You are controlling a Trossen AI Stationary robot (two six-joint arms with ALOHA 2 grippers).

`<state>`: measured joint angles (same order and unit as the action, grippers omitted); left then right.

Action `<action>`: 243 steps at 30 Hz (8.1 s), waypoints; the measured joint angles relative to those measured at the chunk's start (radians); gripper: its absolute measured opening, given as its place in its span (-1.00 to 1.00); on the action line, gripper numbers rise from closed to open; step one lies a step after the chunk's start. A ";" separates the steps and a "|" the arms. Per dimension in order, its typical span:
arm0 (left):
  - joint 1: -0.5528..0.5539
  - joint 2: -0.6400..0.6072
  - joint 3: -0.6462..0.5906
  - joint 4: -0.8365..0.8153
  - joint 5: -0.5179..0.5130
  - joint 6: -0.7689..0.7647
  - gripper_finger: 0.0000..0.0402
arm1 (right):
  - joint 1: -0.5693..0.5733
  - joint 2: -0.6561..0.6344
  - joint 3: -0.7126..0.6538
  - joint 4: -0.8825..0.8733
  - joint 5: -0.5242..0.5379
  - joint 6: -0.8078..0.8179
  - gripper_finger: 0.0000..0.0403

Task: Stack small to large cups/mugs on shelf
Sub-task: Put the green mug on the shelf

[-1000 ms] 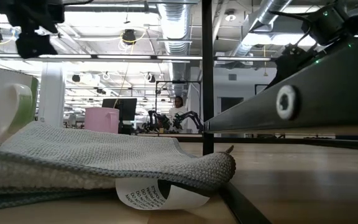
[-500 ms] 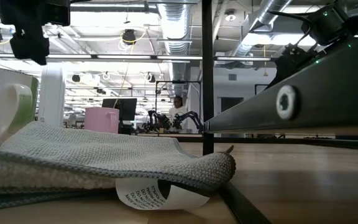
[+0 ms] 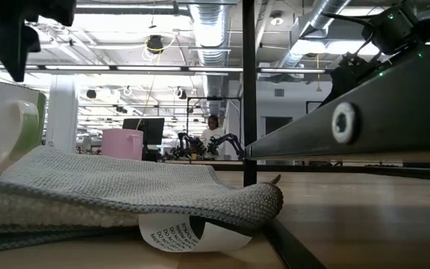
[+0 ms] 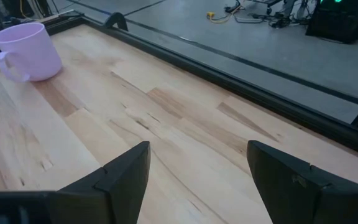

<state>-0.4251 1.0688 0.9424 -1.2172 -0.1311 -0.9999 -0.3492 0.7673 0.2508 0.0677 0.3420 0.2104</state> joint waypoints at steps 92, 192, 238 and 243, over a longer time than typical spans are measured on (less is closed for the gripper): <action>-0.029 0.313 0.003 0.012 0.140 -0.313 -0.73 | 0.000 0.000 0.000 -0.031 0.000 -0.011 0.45; 0.518 1.161 1.170 0.039 0.290 1.175 -0.99 | 0.068 0.000 0.000 -0.029 -0.003 -0.007 0.45; 0.463 1.216 1.113 0.264 0.312 1.217 -0.99 | 0.068 0.000 0.000 -0.053 -0.001 -0.008 0.45; 0.462 1.217 1.113 0.264 0.308 1.215 -0.94 | 0.068 0.000 0.000 -0.061 0.000 -0.008 0.45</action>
<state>0.0372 2.2860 2.0552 -0.9531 0.1772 0.2150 -0.2813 0.7674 0.2512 0.0063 0.3416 0.2020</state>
